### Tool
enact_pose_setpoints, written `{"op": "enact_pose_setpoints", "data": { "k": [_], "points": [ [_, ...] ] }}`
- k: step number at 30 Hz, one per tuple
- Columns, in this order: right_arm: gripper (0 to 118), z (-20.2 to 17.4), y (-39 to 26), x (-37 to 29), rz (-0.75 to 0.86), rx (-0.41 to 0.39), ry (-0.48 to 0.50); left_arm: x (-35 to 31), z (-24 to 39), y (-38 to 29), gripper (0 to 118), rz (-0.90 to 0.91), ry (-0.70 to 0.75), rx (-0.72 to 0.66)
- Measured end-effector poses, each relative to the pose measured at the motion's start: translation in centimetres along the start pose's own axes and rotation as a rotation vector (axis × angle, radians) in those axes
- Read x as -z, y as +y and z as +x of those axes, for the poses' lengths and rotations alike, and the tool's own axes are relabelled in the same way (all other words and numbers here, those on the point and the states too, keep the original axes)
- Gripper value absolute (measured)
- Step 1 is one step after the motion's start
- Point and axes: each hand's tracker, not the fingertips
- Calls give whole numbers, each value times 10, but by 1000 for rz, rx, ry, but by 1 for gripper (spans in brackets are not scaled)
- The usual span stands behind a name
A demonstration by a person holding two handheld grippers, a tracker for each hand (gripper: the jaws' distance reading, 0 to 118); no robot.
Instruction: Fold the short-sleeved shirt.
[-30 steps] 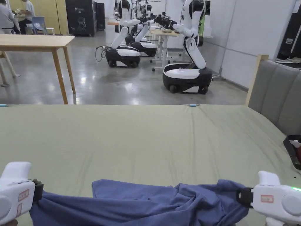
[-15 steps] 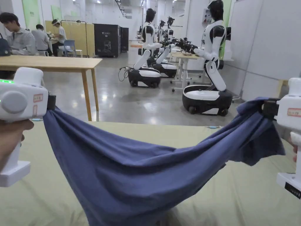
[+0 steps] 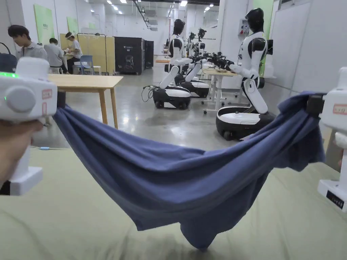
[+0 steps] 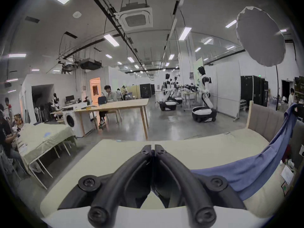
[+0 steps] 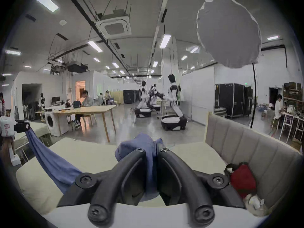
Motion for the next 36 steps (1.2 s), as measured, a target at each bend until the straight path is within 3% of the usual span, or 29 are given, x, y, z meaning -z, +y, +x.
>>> {"op": "enact_pose_setpoints", "data": {
  "k": [5,9,14,19,23,24,25,26,27,28,31,36],
  "points": [
    [10,4,-66,18,-35,36,-23,17,5,-74,0,-74,8,-40],
    [10,18,-89,-11,-43,63,8,-11,4,-103,0,-92,-31,-49],
    [10,41,-144,-66,-181,-34,45,-73,-2,-148,0,-187,-121,-28],
    [10,61,-253,-106,-474,-131,69,-131,-9,-246,0,-410,-134,-10],
    [11,74,-350,-113,-708,-269,48,-155,-16,-326,1,-577,-77,-44],
    [11,78,-361,-114,-736,-240,39,-159,-18,-337,9,-585,-72,-66],
    [19,82,-365,-118,-730,-205,49,-165,-18,-344,26,-567,-52,-58],
    [42,83,-365,-121,-711,-209,41,-171,-17,-340,63,-557,-32,-42],
    [93,79,-354,-126,-640,-225,10,-178,-13,-336,109,-529,1,-9],
    [115,72,-341,-129,-601,-237,-3,-185,-5,-328,118,-490,2,10],
    [118,28,-286,-158,-323,-216,94,-209,32,-281,118,-297,-57,51],
    [117,-52,-254,-178,-151,-100,121,-223,84,-253,118,-147,-138,32]
  ]
}}
